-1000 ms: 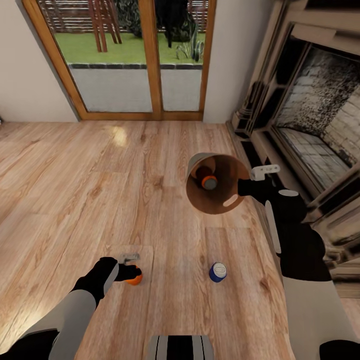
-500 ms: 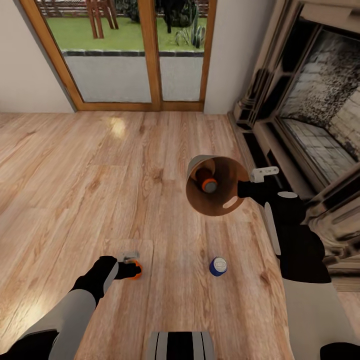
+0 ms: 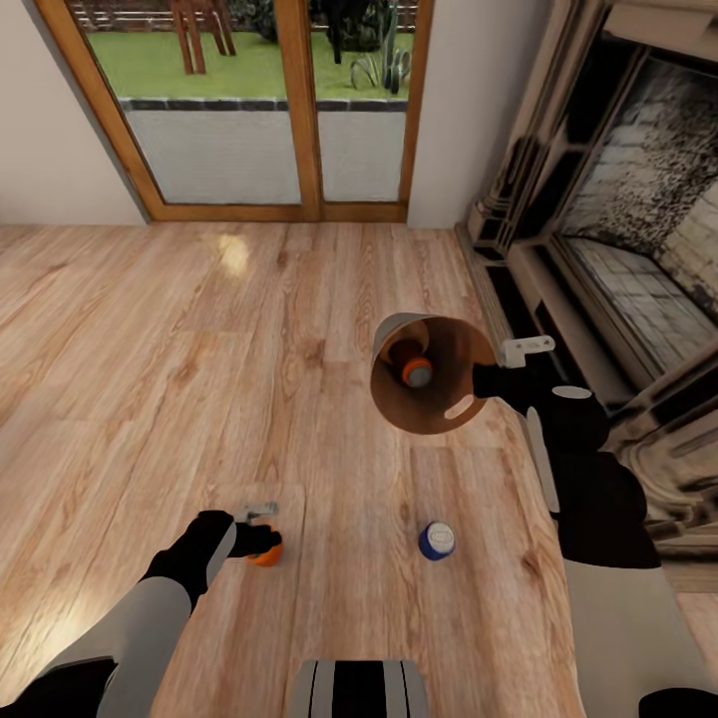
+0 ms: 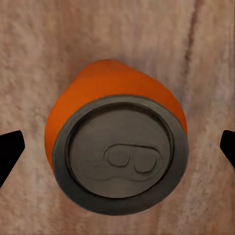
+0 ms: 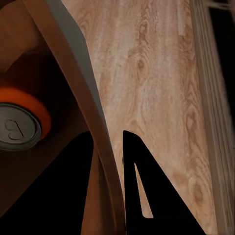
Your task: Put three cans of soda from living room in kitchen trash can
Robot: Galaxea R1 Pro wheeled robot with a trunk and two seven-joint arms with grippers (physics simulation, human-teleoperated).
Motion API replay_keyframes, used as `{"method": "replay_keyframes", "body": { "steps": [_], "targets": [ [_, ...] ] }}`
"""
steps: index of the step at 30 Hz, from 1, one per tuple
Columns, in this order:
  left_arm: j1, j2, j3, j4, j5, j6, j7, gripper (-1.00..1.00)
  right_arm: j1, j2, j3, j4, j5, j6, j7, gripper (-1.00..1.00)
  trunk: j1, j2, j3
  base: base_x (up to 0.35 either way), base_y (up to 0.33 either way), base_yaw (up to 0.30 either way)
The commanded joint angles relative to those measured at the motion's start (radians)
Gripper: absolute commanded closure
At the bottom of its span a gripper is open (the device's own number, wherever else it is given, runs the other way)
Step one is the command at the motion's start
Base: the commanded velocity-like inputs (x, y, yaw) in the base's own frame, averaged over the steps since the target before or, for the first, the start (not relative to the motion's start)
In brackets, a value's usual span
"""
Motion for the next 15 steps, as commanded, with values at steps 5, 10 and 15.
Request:
{"method": "replay_keyframes", "body": {
  "steps": [5,10,15],
  "targets": [
    [0.000,0.000,0.000,0.000,0.000,-0.001,-0.001,-1.00,0.005,0.000,0.000,-0.001,-0.015,0.001,0.002,1.00,0.000,0.000,0.000,0.035,0.000,0.000],
    [0.000,0.000,0.000,0.000,0.000,-0.001,-0.001,-1.00,0.005,0.000,0.000,-0.001,-0.015,0.001,0.002,1.00,0.001,-0.001,-0.011,0.007,0.000,0.000],
    [0.000,0.000,0.000,0.000,0.001,-0.001,-0.001,-1.00,0.007,0.000,0.000,-0.001,-0.015,0.001,0.002,1.00,0.003,-0.002,-0.031,0.001,0.000,0.000]
  ]
}}
